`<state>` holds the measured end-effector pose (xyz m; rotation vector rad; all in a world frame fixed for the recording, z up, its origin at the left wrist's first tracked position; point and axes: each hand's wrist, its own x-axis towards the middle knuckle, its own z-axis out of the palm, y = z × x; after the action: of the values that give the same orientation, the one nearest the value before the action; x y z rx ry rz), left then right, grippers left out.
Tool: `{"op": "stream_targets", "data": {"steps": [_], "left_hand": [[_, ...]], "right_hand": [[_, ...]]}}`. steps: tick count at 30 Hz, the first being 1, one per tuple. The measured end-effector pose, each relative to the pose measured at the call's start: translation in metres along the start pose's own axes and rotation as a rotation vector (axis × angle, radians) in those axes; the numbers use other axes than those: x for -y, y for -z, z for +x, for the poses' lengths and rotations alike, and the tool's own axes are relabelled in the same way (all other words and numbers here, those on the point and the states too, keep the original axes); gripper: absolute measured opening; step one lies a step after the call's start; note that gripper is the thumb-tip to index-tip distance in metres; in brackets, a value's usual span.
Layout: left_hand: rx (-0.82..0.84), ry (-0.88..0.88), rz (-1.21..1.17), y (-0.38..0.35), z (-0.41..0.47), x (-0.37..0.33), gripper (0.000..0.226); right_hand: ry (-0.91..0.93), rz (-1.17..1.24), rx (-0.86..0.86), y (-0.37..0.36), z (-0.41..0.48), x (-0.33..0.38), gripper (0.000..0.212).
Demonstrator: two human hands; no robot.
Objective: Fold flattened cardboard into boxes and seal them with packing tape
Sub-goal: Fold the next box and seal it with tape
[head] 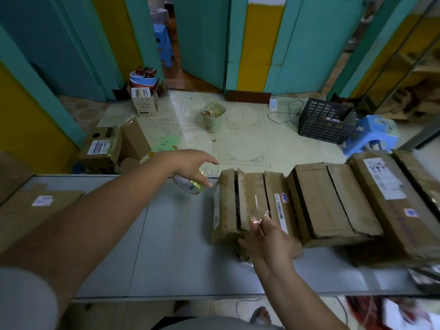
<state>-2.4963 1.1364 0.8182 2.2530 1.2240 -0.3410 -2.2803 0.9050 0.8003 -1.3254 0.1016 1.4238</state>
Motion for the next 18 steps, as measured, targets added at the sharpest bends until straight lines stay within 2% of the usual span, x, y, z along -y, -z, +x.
{"op": "stream_targets", "data": {"steps": [2,5,9,12,18], "left_hand": [[0.053,-0.019,0.071,0.010,0.020,-0.001,0.104],[0.175,-0.049,0.055,0.015,0.043,-0.002,0.109],[0.278,-0.071,-0.021,0.007,0.047,0.006,0.091],[0.226,-0.080,-0.069,-0.003,0.026,0.019,0.082],[0.109,-0.058,-0.185,-0.028,-0.028,0.043,0.044]], "right_hand": [[-0.016,0.056,-0.008,0.000,0.004,-0.005,0.024],[-0.014,0.110,-0.049,-0.004,0.009,-0.007,0.023],[0.049,0.109,-0.060,-0.009,0.017,-0.004,0.025],[0.075,0.025,-0.052,-0.008,0.020,-0.005,0.027],[0.192,-0.185,-0.005,-0.021,0.020,-0.003,0.025]]}}
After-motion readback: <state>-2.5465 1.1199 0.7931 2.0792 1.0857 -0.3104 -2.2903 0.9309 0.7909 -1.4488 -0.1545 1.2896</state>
